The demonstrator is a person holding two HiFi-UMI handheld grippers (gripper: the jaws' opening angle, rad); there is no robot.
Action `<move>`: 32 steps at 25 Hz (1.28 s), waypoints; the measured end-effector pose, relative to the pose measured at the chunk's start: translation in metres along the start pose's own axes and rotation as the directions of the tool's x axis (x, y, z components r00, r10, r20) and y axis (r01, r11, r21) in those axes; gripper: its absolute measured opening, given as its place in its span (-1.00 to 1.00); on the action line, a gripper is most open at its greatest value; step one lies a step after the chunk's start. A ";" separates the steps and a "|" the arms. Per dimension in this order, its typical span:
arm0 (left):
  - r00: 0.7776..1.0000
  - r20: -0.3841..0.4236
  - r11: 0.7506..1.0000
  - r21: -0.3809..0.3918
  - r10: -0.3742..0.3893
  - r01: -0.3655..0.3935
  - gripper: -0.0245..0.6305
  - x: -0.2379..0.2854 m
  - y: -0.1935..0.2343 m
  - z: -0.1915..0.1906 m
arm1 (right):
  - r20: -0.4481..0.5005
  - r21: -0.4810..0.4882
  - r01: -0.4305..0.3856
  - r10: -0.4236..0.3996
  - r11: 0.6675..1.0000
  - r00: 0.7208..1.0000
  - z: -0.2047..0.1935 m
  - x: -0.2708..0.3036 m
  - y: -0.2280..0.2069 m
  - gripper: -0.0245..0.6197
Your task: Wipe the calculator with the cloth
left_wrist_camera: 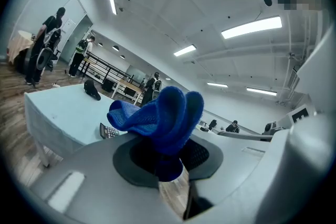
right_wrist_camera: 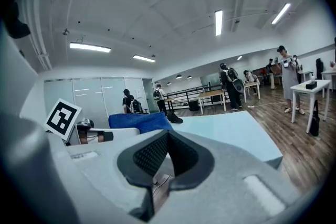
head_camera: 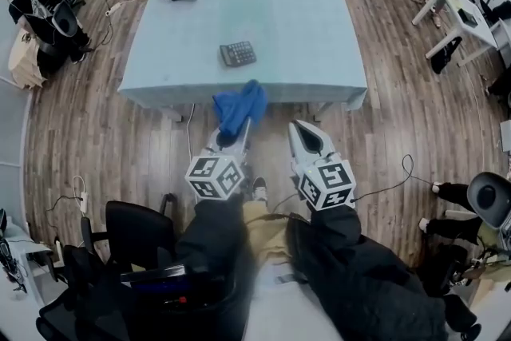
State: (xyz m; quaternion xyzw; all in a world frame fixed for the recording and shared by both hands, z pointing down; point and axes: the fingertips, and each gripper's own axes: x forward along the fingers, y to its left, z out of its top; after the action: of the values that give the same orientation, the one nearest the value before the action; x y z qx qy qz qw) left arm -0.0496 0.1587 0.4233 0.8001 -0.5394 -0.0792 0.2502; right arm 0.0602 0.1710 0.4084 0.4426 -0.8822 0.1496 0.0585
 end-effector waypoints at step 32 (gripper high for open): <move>0.995 -0.016 0.995 -0.031 0.094 -0.095 -0.66 0.133 0.106 0.050 | -0.030 0.019 -0.053 0.054 0.998 0.998 0.033 0.159 -0.069 -0.93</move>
State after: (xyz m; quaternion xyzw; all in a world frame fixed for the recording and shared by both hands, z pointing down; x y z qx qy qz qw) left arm -0.1026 -0.0082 0.4502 0.7702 -0.5734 -0.0699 0.2702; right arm 0.0201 0.0004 0.4291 0.4170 -0.8913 0.1658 0.0642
